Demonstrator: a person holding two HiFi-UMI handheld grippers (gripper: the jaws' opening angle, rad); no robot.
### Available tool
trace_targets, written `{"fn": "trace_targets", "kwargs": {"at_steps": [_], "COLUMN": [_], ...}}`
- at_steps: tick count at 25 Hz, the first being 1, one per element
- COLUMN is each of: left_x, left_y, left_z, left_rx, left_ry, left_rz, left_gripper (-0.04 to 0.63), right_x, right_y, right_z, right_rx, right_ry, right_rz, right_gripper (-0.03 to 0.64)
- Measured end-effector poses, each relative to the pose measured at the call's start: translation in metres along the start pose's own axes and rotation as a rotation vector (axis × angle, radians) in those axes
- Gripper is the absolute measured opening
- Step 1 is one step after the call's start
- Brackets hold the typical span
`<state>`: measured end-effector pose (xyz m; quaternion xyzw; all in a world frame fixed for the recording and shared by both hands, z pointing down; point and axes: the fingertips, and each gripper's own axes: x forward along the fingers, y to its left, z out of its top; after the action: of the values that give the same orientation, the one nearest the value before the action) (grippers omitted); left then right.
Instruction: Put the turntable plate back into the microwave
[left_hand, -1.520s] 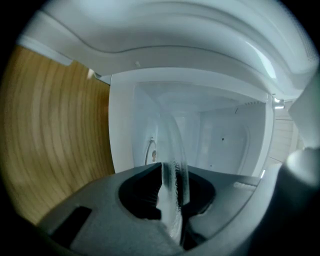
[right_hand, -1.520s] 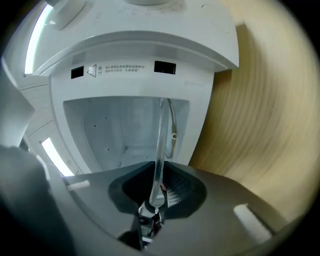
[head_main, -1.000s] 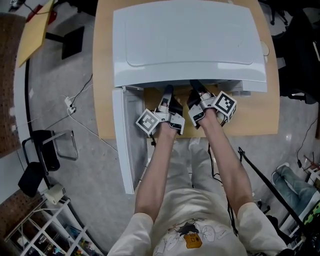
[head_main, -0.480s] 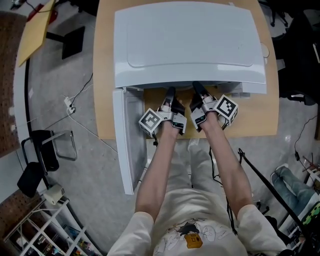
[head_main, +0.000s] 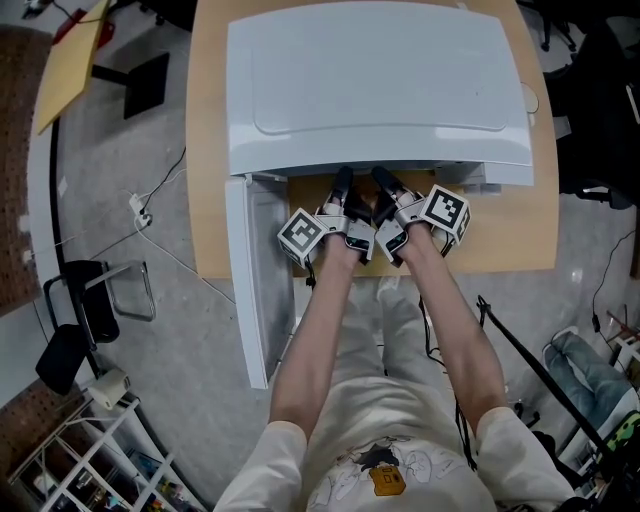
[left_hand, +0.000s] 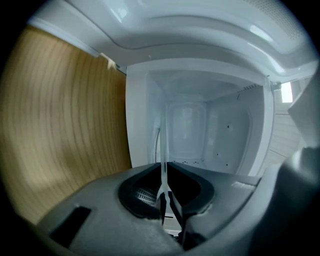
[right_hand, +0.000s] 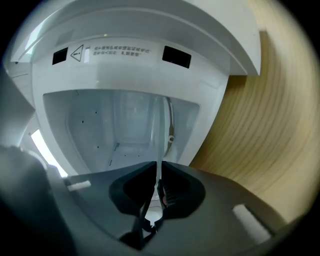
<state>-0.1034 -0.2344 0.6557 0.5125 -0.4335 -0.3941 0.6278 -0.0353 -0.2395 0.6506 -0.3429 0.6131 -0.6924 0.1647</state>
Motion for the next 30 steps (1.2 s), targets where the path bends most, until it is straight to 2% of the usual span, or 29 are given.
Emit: {"fn": "trace_targets", "kwargs": {"at_steps": [6, 11, 12, 15, 18, 23, 30], "left_x": [0.016, 0.009, 0.008, 0.010, 0.009, 0.001, -0.008], "left_y": [0.001, 0.001, 0.000, -0.002, 0.003, 0.006, -0.012], "left_z": [-0.007, -0.017, -0.018, -0.018, -0.016, -0.008, -0.020], "left_rx": [0.041, 0.074, 0.080, 0.087, 0.072, 0.061, 0.096], "left_ry": [0.076, 0.105, 0.108, 0.113, 0.104, 0.075, 0.087], "left_rz": [0.044, 0.052, 0.046, 0.037, 0.056, 0.067, 0.054], "left_gripper": [0.038, 0.021, -0.001, 0.000, -0.002, -0.001, 0.000], "right_x": [0.008, 0.012, 0.014, 0.018, 0.011, -0.002, -0.023], "right_y": [-0.002, -0.001, 0.000, 0.003, 0.002, 0.006, 0.016], "right_z": [0.023, 0.033, 0.036, 0.038, 0.035, 0.028, 0.012], "right_rx": [0.006, 0.009, -0.009, -0.048, -0.014, 0.000, -0.033], "right_ry": [-0.041, -0.096, -0.106, -0.102, -0.095, -0.101, -0.063], "right_rz": [-0.029, -0.036, -0.041, -0.049, -0.028, -0.002, 0.020], "right_gripper": [0.040, 0.038, 0.032, 0.035, 0.054, 0.048, 0.046]}}
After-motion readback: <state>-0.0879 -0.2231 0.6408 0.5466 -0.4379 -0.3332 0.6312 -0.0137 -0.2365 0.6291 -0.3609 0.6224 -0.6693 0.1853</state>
